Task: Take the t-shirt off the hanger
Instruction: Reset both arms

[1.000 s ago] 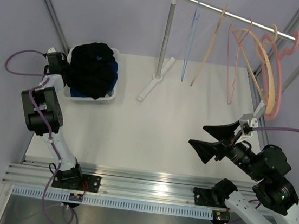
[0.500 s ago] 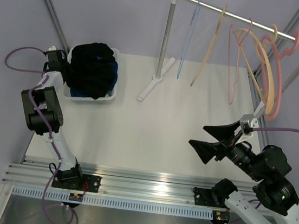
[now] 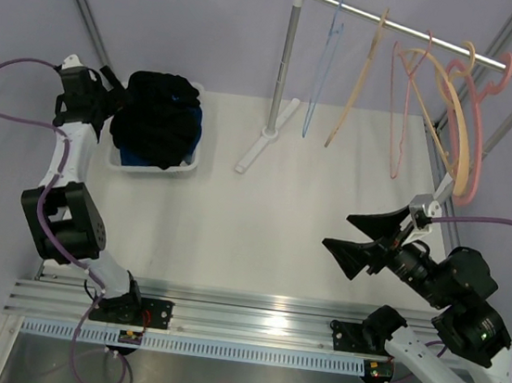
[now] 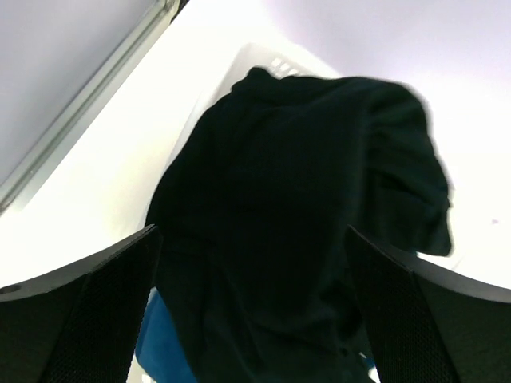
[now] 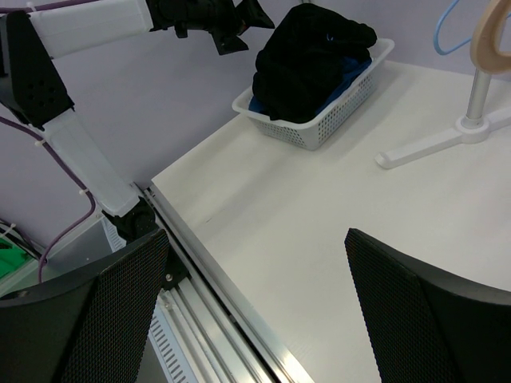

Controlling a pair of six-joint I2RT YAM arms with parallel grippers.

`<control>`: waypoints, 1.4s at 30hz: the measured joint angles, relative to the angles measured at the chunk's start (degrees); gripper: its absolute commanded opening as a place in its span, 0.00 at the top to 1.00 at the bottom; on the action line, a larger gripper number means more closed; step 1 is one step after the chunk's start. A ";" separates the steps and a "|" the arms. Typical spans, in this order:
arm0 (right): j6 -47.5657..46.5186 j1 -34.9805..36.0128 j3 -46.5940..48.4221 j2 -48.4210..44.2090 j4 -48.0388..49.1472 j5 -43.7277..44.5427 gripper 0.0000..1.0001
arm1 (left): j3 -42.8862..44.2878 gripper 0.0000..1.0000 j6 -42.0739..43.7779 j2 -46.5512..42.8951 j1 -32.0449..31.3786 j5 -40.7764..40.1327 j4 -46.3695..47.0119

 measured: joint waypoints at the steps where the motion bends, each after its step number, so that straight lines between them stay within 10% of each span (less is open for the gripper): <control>1: 0.00 0.00 0.00 0.13 0.00 -0.02 0.00 | 0.00 0.01 -0.02 -0.83 -0.02 0.00 -0.24; 21: 6.38 0.00 3.04 13.29 -5.84 16.41 0.01 | -21.31 0.01 1.33 -42.53 -15.54 4.63 -2.27; 33: 9.73 0.00 4.04 11.93 -12.50 23.71 0.01 | -33.94 0.01 3.50 -57.37 -59.74 -5.22 -4.94; 42: 9.49 0.00 2.54 8.83 -14.84 24.09 0.01 | -35.95 0.01 6.03 -56.81 -71.84 -11.23 -6.71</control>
